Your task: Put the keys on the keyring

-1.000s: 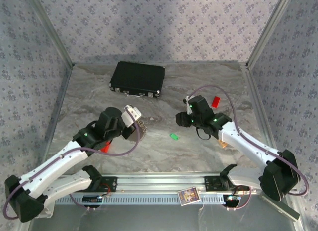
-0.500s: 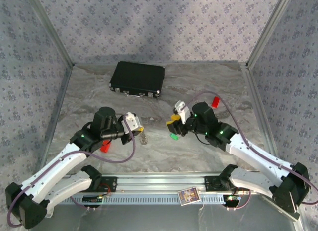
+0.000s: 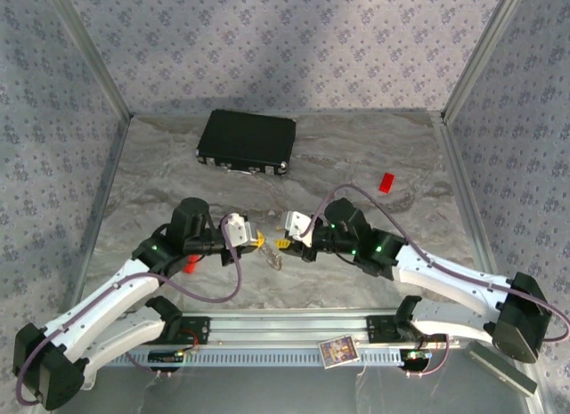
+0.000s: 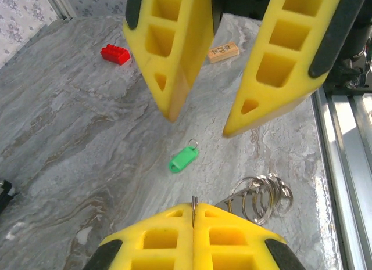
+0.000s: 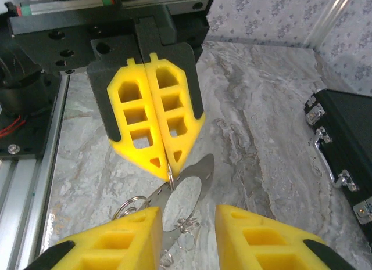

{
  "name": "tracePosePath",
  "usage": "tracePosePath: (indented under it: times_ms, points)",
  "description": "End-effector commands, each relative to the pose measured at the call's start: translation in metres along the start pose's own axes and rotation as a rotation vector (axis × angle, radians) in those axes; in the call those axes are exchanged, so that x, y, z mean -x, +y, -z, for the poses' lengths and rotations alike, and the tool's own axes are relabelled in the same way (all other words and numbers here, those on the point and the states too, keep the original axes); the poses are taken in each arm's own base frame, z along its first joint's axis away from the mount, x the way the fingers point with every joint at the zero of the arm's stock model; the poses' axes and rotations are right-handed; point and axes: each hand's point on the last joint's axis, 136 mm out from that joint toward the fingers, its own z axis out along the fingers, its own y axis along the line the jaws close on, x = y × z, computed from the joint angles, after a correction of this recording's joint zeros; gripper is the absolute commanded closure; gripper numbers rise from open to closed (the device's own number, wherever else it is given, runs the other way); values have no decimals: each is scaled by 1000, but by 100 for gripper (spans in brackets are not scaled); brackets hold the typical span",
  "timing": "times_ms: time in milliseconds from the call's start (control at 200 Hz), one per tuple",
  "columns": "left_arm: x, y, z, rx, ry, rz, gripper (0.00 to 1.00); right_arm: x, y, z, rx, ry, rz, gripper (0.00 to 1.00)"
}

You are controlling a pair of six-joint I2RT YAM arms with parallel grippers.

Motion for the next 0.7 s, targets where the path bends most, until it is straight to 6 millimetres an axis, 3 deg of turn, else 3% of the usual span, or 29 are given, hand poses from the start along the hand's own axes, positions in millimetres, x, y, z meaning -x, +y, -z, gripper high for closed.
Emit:
tracePosePath:
  times_ms: [0,225,375,695]
  points:
    - [25,-2,4,-16,-120,-43,100,5,3,-5,7,-48,31,72]
    - [25,-7,3,-41,-133,-18,100,-10,10,-13,38,-16,18,73]
    - [25,-8,1,-56,-147,22,100,-4,20,-15,75,-40,25,75]
    - [31,-11,-1,-49,-207,65,100,-4,19,-19,58,-68,10,83]
